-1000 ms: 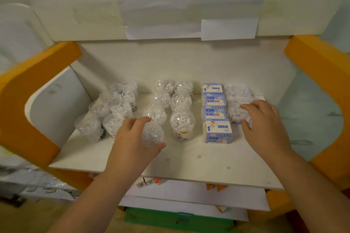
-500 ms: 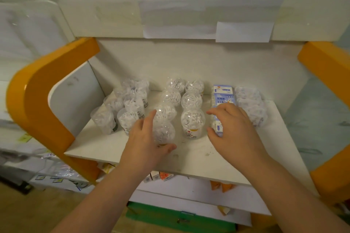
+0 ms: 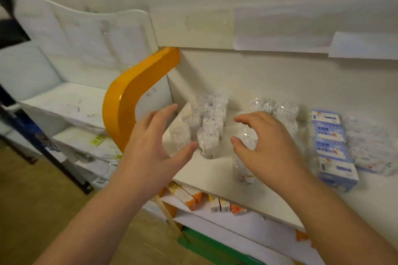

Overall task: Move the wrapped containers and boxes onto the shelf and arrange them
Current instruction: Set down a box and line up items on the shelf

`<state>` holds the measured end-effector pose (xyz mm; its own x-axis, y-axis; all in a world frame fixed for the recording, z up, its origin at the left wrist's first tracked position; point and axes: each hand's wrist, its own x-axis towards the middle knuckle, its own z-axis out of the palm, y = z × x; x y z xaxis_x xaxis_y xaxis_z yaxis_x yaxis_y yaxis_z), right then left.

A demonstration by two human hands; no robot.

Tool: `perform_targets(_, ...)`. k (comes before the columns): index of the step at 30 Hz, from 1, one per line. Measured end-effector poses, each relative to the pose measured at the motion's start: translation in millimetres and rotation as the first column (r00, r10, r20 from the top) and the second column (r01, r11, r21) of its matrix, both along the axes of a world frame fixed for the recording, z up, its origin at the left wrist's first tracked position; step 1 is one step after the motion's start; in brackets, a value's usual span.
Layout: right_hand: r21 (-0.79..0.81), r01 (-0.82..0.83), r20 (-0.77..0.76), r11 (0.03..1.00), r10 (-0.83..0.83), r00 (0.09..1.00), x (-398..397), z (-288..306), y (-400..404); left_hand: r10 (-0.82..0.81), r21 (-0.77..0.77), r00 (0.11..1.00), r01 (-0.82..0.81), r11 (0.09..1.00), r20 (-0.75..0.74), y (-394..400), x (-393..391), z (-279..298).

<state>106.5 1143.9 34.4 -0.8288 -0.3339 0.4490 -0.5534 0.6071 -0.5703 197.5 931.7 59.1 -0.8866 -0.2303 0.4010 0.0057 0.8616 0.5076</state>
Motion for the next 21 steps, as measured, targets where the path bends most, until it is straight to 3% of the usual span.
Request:
perform_targets(6, -0.043, -0.047, -0.029, 0.998, 0.046, 0.999, -3.9, 26.7, -78.1, 0.132, 0.097, 0.970, -0.114, 0.989, -0.203, -96.7, 10.4, 32.9)
perform_targets(9, -0.083, -0.013, -0.051, 0.996, 0.009, 0.999, -10.6, 39.9, -126.8, 0.187, 0.165, 0.955, -0.151, 0.975, -0.232, -153.3, 4.0, 34.9)
perform_targets(14, -0.114, 0.068, -0.086, 0.991, -0.078, 0.993, -25.7, 60.2, -211.9, 0.138, 0.244, 0.978, -0.098, 0.965, -0.153, -241.9, -25.9, 22.9)
perform_targets(19, -0.112, 0.126, -0.141, 0.986, -0.141, 0.980, -36.6, 75.2, -277.3, 0.026, 0.074, 0.998, -0.022, 0.997, -0.059, -304.1, -57.9, 10.2)
perform_targets(21, -0.109, 0.140, -0.155, 0.984, -0.156, 0.976, -38.0, 80.6, -292.9, 0.002, 0.074, 0.999, 0.001, 0.997, -0.035, -318.6, -66.4, 7.1)
